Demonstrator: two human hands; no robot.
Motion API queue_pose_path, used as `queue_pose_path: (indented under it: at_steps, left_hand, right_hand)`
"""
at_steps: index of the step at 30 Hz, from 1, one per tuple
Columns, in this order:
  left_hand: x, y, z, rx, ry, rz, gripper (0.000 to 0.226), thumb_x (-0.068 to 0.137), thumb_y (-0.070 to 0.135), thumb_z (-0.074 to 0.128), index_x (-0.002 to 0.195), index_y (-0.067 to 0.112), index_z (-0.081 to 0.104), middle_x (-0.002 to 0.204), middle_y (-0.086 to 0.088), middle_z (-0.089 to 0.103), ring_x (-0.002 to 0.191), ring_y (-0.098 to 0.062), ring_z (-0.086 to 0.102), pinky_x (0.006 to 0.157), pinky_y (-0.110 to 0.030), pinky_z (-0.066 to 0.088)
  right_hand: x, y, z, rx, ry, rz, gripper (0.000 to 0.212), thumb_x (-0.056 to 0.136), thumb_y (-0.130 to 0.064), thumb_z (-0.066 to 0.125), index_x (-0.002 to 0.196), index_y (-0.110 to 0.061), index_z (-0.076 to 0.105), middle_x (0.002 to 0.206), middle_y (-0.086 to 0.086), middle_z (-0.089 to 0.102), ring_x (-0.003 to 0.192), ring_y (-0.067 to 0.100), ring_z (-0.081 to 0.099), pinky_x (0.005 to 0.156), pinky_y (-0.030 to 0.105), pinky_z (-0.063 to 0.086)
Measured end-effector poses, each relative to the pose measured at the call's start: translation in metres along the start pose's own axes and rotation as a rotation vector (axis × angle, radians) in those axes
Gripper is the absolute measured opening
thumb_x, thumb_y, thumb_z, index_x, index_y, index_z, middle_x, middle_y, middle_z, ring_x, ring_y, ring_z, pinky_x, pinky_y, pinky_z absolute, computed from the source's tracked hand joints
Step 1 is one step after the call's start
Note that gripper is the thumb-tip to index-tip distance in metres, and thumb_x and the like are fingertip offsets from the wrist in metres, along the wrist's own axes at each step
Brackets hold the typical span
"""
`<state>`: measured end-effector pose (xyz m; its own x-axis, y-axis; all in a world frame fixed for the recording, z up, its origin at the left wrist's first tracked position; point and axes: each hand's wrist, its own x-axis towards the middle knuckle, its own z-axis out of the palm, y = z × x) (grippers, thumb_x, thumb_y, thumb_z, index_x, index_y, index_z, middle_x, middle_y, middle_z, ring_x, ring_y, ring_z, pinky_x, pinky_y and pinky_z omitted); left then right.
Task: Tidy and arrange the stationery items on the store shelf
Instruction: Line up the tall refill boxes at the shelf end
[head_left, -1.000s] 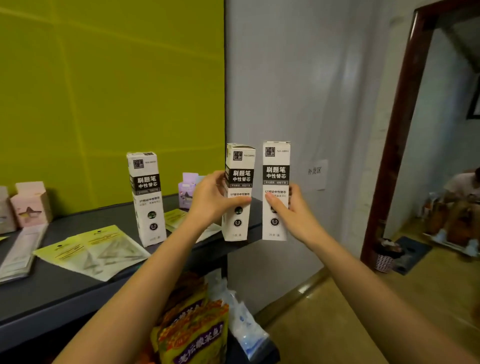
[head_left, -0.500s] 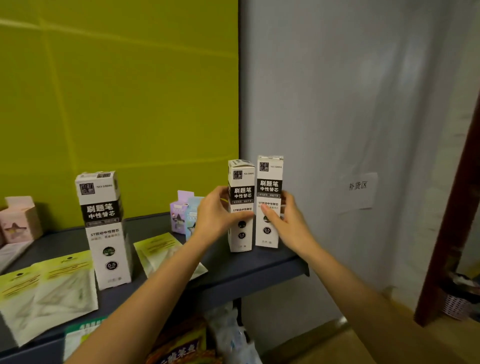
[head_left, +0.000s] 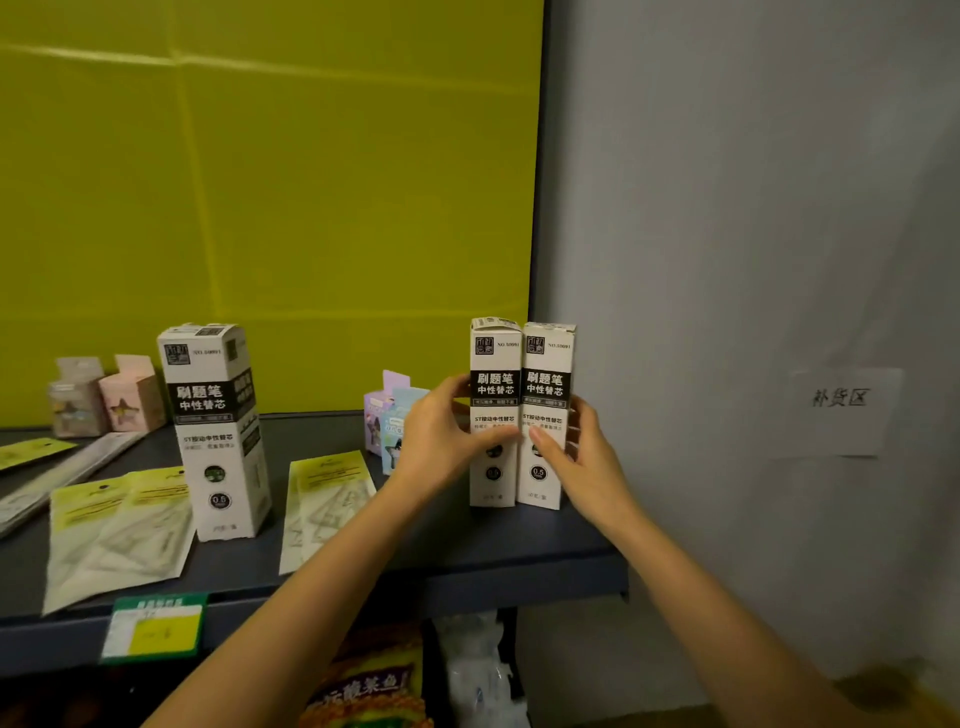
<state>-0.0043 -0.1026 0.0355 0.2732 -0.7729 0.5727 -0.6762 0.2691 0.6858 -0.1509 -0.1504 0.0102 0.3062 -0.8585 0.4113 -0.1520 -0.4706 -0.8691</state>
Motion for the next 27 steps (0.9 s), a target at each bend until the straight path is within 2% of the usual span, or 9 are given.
queue_pose_path:
  at_steps: [2,5,8,10,12,15,19,22,27]
  left_hand:
    - [-0.001,0.001,0.000,0.024,0.015,0.018,0.067,0.068,0.024,0.079,0.127,0.011,0.048,0.121,-0.005,0.064,0.090,-0.006,0.056,0.064,-0.006,0.045]
    - [-0.005,0.003,-0.002,0.037,0.018,0.014,0.068,0.068,0.025,0.079,0.127,0.013,0.048,0.123,-0.004,0.063,0.096,-0.008,0.059,0.078,-0.020,0.049]
    - [-0.016,0.001,-0.011,0.082,0.043,-0.007,0.064,0.070,0.030,0.077,0.125,0.013,0.050,0.114,0.001,0.064,0.092,-0.008,0.061,0.080,-0.023,0.053]
    - [-0.029,-0.001,-0.023,0.139,0.093,0.004,0.048,0.072,0.031,0.076,0.113,0.015,0.058,0.098,0.005,0.064,0.082,-0.009,0.061,0.076,-0.030,0.056]
    - [-0.046,-0.004,-0.039,0.196,0.126,0.025,0.030,0.075,0.032,0.072,0.100,0.018,0.062,0.088,0.007,0.066,0.076,-0.012,0.062,0.072,-0.037,0.056]
    - [-0.077,-0.008,-0.071,0.303,0.176,0.049,0.023,0.077,0.041,0.064,0.091,0.024,0.062,0.078,0.013,0.064,0.067,-0.006,0.061,0.061,-0.031,0.055]
    - [-0.112,-0.024,-0.117,0.433,0.262,-0.018,0.018,0.080,0.041,0.062,0.083,0.023,0.062,0.070,0.013,0.062,0.062,-0.005,0.058,0.052,-0.030,0.050]
    - [-0.129,-0.038,-0.152,0.551,0.343,-0.131,0.009,0.083,0.033,0.063,0.081,0.025,0.059,0.072,0.012,0.062,0.064,-0.005,0.057,0.051,-0.025,0.042]
    - [-0.138,-0.073,-0.203,0.890,0.391,-0.376,0.041,0.085,0.053,0.048,0.097,0.016,0.058,0.096,-0.002,0.066,0.089,-0.024,0.061,0.063,-0.033,0.045]
  right_hand:
    - [0.000,0.002,-0.003,0.005,-0.034,-0.012,0.060,0.089,-0.024,0.055,0.140,-0.020,0.024,0.137,0.005,0.050,0.118,0.012,0.050,0.090,0.028,0.046]
    - [-0.002,0.001,-0.009,0.002,-0.059,-0.043,0.069,0.087,-0.023,0.058,0.144,-0.022,0.019,0.145,0.002,0.041,0.124,0.007,0.041,0.095,0.030,0.041]
    - [-0.011,-0.003,-0.018,-0.081,0.074,-0.049,0.076,0.084,-0.025,0.061,0.146,-0.020,0.016,0.152,0.003,0.026,0.136,0.017,0.030,0.105,0.035,0.034]
    - [-0.022,-0.007,-0.023,-0.092,0.194,-0.111,0.066,0.084,-0.020,0.062,0.140,-0.018,0.027,0.145,0.005,0.032,0.127,0.017,0.039,0.099,0.027,0.036]
    - [-0.033,-0.013,-0.026,-0.088,0.252,-0.203,0.050,0.085,-0.015,0.062,0.129,-0.016,0.039,0.131,0.004,0.043,0.106,0.004,0.048,0.085,0.011,0.040]
    - [-0.045,-0.025,-0.020,-0.056,0.187,-0.285,0.027,0.086,-0.010,0.059,0.109,-0.017,0.047,0.111,-0.001,0.051,0.089,-0.004,0.055,0.063,0.004,0.048]
    - [-0.053,-0.042,0.009,-0.081,0.029,-0.376,0.023,0.087,-0.010,0.056,0.092,-0.032,0.050,0.099,-0.010,0.055,0.091,0.007,0.057,0.067,0.014,0.052]
    - [-0.056,-0.049,0.040,-0.104,-0.038,-0.409,0.017,0.087,-0.010,0.056,0.093,-0.027,0.056,0.096,-0.015,0.057,0.093,0.001,0.055,0.072,0.007,0.046]
    - [-0.050,-0.054,0.091,-0.155,-0.093,-0.396,0.008,0.087,-0.011,0.058,0.091,-0.017,0.062,0.091,-0.007,0.062,0.084,0.005,0.058,0.068,0.010,0.046]
